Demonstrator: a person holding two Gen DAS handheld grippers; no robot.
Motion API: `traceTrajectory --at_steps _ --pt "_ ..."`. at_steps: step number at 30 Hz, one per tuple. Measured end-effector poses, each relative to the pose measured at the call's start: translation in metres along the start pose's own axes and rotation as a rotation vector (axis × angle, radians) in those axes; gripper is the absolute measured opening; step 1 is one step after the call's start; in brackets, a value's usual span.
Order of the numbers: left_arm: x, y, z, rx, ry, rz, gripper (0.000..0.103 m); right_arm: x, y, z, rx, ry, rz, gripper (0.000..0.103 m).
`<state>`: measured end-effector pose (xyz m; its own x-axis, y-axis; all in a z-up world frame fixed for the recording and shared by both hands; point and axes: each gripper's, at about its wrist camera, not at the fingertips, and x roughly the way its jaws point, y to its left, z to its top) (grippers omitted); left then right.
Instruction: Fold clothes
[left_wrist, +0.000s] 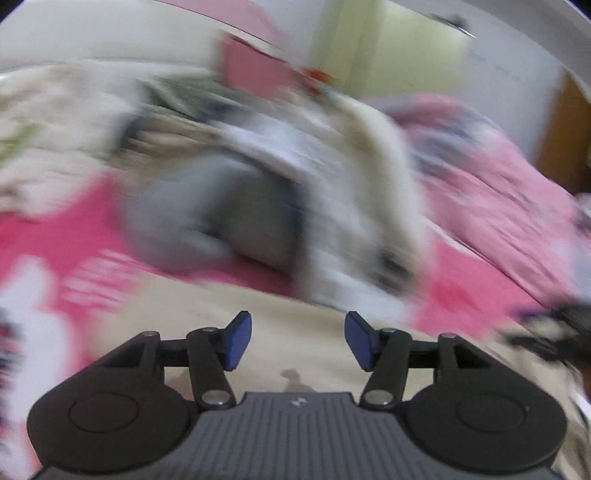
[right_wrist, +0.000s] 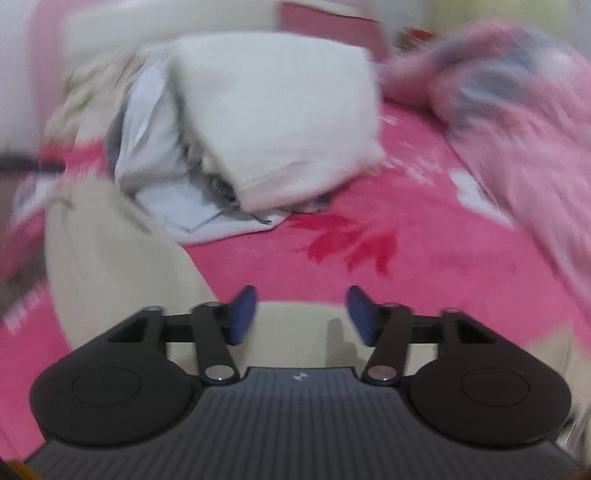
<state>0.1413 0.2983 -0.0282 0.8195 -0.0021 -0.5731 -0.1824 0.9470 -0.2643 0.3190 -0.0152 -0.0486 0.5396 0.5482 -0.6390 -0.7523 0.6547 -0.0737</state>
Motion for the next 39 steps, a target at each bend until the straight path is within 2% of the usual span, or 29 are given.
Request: traceTrajectory --at_steps 2,4,6,9,11,13,15,18,22,26,28,29,31,32,34,36,38,39 --pt "0.013 -0.032 -0.008 0.020 0.052 -0.086 0.057 0.018 0.000 0.009 -0.096 0.051 0.050 0.065" --pt "0.029 -0.061 -0.015 0.036 0.084 -0.127 0.057 0.037 0.000 0.014 -0.141 0.121 0.112 0.076" --pt "0.046 -0.084 -0.022 0.044 0.104 -0.134 0.057 0.053 0.000 0.016 -0.184 0.191 0.166 0.080" --pt "0.069 -0.110 -0.031 0.058 0.090 -0.086 0.056 0.063 0.000 0.010 -0.182 0.245 0.188 0.079" --pt "0.083 -0.122 -0.036 0.084 0.072 -0.034 0.054 0.061 0.001 0.008 -0.170 0.246 0.187 0.067" --pt "0.089 -0.125 -0.041 0.108 0.050 -0.003 0.054 0.054 0.008 0.005 -0.183 0.237 0.168 0.017" --pt "0.092 -0.124 -0.046 0.120 0.026 0.007 0.054 0.046 0.019 -0.001 -0.250 0.219 0.112 0.007" --pt "0.094 -0.119 -0.047 0.106 -0.022 0.023 0.054 0.029 0.022 -0.005 -0.254 0.140 0.047 0.004" --pt "0.102 -0.113 -0.043 0.068 -0.039 0.063 0.051 0.022 0.004 -0.008 -0.115 -0.003 -0.046 0.003" --pt "0.106 -0.110 -0.044 0.060 -0.039 0.075 0.051 0.052 0.004 -0.027 -0.095 0.012 -0.072 0.004" --pt "0.106 -0.111 -0.045 0.067 -0.041 0.080 0.051 0.062 0.000 -0.033 -0.037 -0.011 -0.089 0.007" --pt "0.106 -0.112 -0.046 0.070 -0.042 0.082 0.052 0.063 -0.004 -0.031 0.001 -0.017 -0.091 0.009" --pt "0.106 -0.112 -0.046 0.069 -0.042 0.082 0.052 0.061 -0.022 -0.026 0.135 -0.027 -0.097 0.027" --pt "0.105 -0.112 -0.046 0.066 -0.043 0.079 0.052 0.060 -0.032 -0.024 0.201 -0.032 -0.101 0.027" --pt "0.106 -0.110 -0.046 0.057 -0.043 0.073 0.052 0.040 -0.057 -0.021 0.348 -0.083 -0.151 0.028" --pt "0.106 -0.110 -0.046 0.053 -0.042 0.071 0.052 0.007 -0.085 -0.023 0.517 -0.157 -0.149 0.028" --pt "0.106 -0.110 -0.046 0.056 -0.041 0.075 0.052 -0.028 -0.104 -0.027 0.629 -0.206 -0.144 0.028" --pt "0.106 -0.110 -0.046 0.059 -0.040 0.079 0.052 -0.040 -0.106 -0.027 0.632 -0.208 -0.135 0.028"
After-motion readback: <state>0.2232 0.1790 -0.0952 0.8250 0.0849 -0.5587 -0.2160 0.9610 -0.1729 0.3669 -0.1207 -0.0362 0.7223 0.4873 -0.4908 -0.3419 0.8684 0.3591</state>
